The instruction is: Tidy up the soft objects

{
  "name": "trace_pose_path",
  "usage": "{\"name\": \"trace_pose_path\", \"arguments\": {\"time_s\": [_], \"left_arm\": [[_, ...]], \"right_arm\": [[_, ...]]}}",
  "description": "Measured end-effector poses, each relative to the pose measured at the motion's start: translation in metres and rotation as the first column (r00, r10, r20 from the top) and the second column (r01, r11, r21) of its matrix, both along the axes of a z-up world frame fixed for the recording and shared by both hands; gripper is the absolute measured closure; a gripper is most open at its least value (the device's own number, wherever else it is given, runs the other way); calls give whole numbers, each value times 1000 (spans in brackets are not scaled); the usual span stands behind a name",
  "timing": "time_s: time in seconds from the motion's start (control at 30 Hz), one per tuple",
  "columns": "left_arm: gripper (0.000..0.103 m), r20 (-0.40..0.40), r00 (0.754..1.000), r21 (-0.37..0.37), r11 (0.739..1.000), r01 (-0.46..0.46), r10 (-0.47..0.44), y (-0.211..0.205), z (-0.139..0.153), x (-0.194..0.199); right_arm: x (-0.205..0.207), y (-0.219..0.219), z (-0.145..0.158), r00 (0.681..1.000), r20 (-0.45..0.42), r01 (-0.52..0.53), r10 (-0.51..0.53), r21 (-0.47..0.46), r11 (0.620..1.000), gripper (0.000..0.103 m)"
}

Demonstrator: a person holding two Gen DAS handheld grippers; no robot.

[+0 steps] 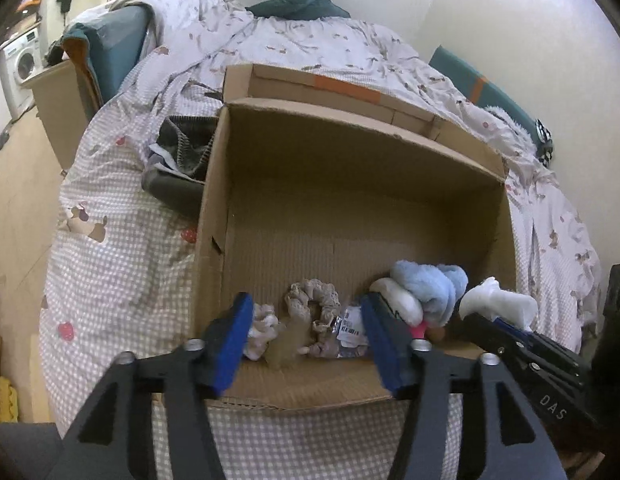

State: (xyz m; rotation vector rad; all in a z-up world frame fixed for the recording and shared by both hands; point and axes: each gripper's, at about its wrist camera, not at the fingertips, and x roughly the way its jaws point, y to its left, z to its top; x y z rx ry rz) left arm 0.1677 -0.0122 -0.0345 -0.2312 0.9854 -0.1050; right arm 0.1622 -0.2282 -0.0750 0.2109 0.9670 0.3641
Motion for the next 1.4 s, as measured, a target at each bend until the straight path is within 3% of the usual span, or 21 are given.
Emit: {"name": "trace_pose_path", "arguments": {"time_s": [0.1, 0.13, 0.17, 0.23, 0.5, 0.63, 0.7, 0.77, 0.83, 0.93, 1.2, 1.4], "left_arm": [[40, 11, 1000, 25, 1000, -2, 2, -2, 2, -2], [40, 11, 1000, 39, 999, 0, 0, -4, 2, -3], [40, 9, 1000, 48, 999, 2, -3, -4, 1, -3], [40, 2, 1000, 79, 997, 7, -7, -7, -1, -3], [40, -3, 1000, 142, 990, 0, 0, -9, -1, -5], [40, 18, 1000, 148, 989, -20, 18, -5, 7, -11], [40, 44, 999, 169, 985, -30, 23, -3, 15, -16], [34, 72, 997, 184, 983, -27, 14, -2, 24, -21], [19, 103, 994, 187, 981, -44, 25, 1, 34, -27], [9, 153, 987, 177, 982, -70, 43, 7, 50, -40], [2, 213, 977, 178, 983, -36, -3, 10, 68, -82], [1, 223, 975, 182, 983, -18, -24, 7, 69, -111]], "right_arm": [[2, -3, 0, 1000, -3, 2, -2, 28, 1000, 78], [2, -3, 1, 1000, -4, 6, -6, 32, 999, 70], [2, -3, 1, 1000, -7, 10, -10, 35, 999, 49], [2, -7, 1, 1000, -9, 28, -27, 57, 998, 24], [5, -7, 1, 998, -30, 49, -48, 39, 998, 22], [2, -8, 10, 998, 16, 69, -69, 8, 998, 2], [0, -8, 17, 997, 39, 71, -71, -4, 997, 0], [-2, -8, 26, 995, 65, 73, -71, -26, 997, 0], [-7, -9, 37, 993, 91, 83, -79, -41, 996, 0], [-17, -10, 54, 988, 130, 86, -79, -47, 995, 0], [-55, -13, 84, 977, 206, 64, -49, -64, 996, 0], [-80, -16, 79, 970, 232, 95, -74, -82, 992, 0]]}}
